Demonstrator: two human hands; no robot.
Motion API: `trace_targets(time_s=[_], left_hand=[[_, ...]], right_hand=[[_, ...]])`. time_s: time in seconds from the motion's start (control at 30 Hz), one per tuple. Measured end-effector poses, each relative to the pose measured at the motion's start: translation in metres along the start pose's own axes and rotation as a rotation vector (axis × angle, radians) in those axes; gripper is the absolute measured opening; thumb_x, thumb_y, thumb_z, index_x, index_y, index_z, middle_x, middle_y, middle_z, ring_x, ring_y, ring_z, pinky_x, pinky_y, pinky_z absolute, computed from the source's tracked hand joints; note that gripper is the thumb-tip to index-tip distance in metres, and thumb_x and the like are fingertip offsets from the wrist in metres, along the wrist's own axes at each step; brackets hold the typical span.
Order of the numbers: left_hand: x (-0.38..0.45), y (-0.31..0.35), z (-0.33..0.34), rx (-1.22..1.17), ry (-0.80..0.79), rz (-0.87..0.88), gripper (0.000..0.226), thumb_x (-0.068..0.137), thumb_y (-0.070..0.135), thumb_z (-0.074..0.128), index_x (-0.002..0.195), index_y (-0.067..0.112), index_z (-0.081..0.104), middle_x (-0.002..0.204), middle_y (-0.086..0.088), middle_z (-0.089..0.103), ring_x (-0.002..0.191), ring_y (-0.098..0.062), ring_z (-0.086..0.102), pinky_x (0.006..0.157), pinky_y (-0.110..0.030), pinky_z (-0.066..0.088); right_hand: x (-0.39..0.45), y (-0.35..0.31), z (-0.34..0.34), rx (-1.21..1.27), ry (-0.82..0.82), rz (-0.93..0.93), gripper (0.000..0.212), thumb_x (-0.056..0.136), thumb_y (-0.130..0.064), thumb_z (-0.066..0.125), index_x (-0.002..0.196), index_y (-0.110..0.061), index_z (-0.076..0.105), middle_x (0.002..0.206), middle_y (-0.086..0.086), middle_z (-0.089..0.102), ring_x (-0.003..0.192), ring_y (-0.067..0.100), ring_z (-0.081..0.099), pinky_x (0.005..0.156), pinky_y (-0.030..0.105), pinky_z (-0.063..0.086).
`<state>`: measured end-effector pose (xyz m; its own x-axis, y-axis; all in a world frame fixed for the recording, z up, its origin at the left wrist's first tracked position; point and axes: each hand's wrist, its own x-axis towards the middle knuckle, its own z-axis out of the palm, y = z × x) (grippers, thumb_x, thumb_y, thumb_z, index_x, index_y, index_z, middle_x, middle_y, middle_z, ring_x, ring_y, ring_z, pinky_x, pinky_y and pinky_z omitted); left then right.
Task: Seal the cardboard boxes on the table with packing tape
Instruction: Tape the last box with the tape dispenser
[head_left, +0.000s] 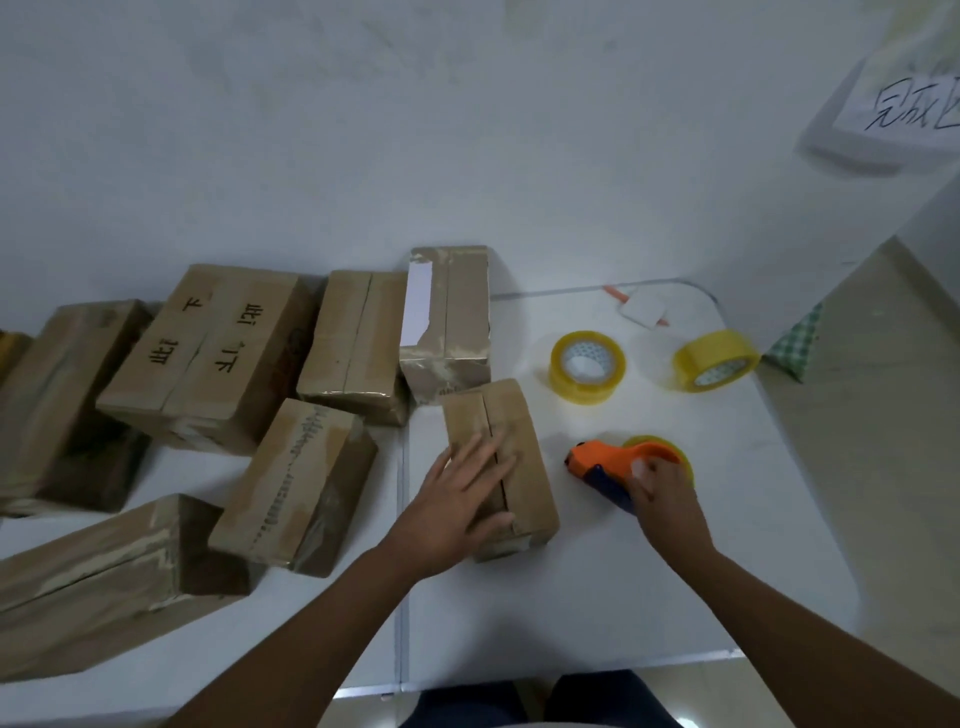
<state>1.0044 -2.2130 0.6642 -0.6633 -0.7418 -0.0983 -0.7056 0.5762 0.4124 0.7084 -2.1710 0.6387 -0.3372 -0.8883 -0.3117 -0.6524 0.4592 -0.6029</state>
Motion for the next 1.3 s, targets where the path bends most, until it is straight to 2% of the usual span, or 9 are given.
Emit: trace_targets(time_s=[0.17,0.33,0.5,0.7,0.83,0.93,1.03,1.13,1.3], left_hand=[[-0.01,0.01,0.012,0.107,-0.12,0.023,0.088,0.092,0.073,0.034,0.159,0.029,-0.002,0.165,0.007,-0.018,0.15,-0.013,-0.021,0.123,-0.041,-0.009],[-0.017,0.011,0.025,0.198,-0.069,-0.017,0.085,0.095,0.064,0.042,0.159,0.029,-0.003,0.166,0.003,-0.013,0.151,-0.015,-0.018,0.122,-0.042,-0.008],[-0.011,0.014,0.03,0.224,-0.031,-0.005,0.079,0.097,0.061,0.039,0.159,0.029,0.003,0.167,0.002,-0.004,0.153,-0.017,-0.01,0.122,-0.045,-0.003],[0.014,0.006,0.019,0.253,-0.097,0.027,0.079,0.094,0.071,0.021,0.159,0.031,-0.002,0.166,0.005,-0.012,0.152,-0.014,-0.016,0.122,-0.042,-0.007],[0.039,0.011,-0.004,0.172,-0.156,0.002,0.096,0.078,0.087,0.002,0.158,0.034,-0.002,0.164,0.01,-0.014,0.15,-0.01,-0.016,0.121,-0.034,-0.009],[0.05,0.04,-0.022,-0.199,-0.033,-0.151,0.07,0.095,0.065,0.039,0.154,0.028,0.032,0.163,0.008,0.023,0.148,-0.013,0.025,0.118,-0.028,0.023],[0.054,0.084,-0.042,-0.829,0.036,-0.569,0.033,0.102,0.044,0.048,0.125,0.025,0.063,0.125,0.008,0.064,0.109,-0.009,0.06,0.089,-0.022,0.046],[0.057,0.105,-0.045,-1.228,-0.052,-0.666,0.036,0.102,0.041,0.05,0.114,0.015,0.071,0.113,-0.004,0.074,0.106,-0.015,0.068,0.093,-0.025,0.052],[0.057,0.113,-0.046,-1.348,0.002,-0.668,0.028,0.1,0.029,0.057,0.115,0.01,0.072,0.114,-0.013,0.072,0.11,-0.023,0.067,0.096,-0.032,0.054]], right_hand=[[0.022,0.006,0.006,-0.317,-0.213,-0.005,0.034,0.093,-0.035,0.062,0.111,-0.012,0.045,0.09,0.004,0.054,0.078,0.021,0.055,0.063,0.03,0.038],[0.12,0.141,0.072,-0.412,-0.247,-0.08,0.05,0.074,-0.068,0.037,0.113,-0.042,0.052,0.104,-0.011,0.065,0.087,0.014,0.065,0.072,0.037,0.058],[0.032,0.022,0.012,-0.409,-0.205,-0.036,0.023,0.099,-0.035,0.045,0.107,-0.013,0.043,0.093,0.007,0.056,0.086,0.031,0.061,0.068,0.035,0.043],[-0.01,-0.002,-0.031,0.0,-0.176,-0.13,0.014,0.103,-0.025,0.045,0.111,-0.016,0.052,0.093,0.004,0.064,0.08,0.024,0.06,0.067,0.034,0.043],[-0.038,-0.017,-0.057,0.24,-0.153,-0.104,0.019,0.101,-0.032,0.049,0.086,-0.024,0.06,0.076,-0.001,0.065,0.068,0.012,0.06,0.059,0.026,0.039],[-0.046,-0.029,-0.074,0.254,-0.076,-0.113,0.036,0.097,-0.043,0.053,0.069,-0.02,0.057,0.066,0.002,0.06,0.057,0.006,0.051,0.056,0.026,0.034],[-0.051,-0.033,-0.085,0.216,-0.059,-0.163,0.041,0.094,-0.048,0.056,0.068,-0.016,0.057,0.063,0.002,0.06,0.062,0.012,0.056,0.058,0.027,0.036],[-0.053,-0.034,-0.091,0.192,-0.065,-0.203,0.036,0.094,-0.049,0.056,0.068,-0.024,0.057,0.062,-0.005,0.059,0.06,0.006,0.056,0.057,0.021,0.037],[-0.049,-0.034,-0.091,0.143,-0.062,-0.232,0.033,0.094,-0.051,0.054,0.071,-0.027,0.058,0.063,-0.009,0.061,0.059,0.001,0.056,0.054,0.017,0.035]])
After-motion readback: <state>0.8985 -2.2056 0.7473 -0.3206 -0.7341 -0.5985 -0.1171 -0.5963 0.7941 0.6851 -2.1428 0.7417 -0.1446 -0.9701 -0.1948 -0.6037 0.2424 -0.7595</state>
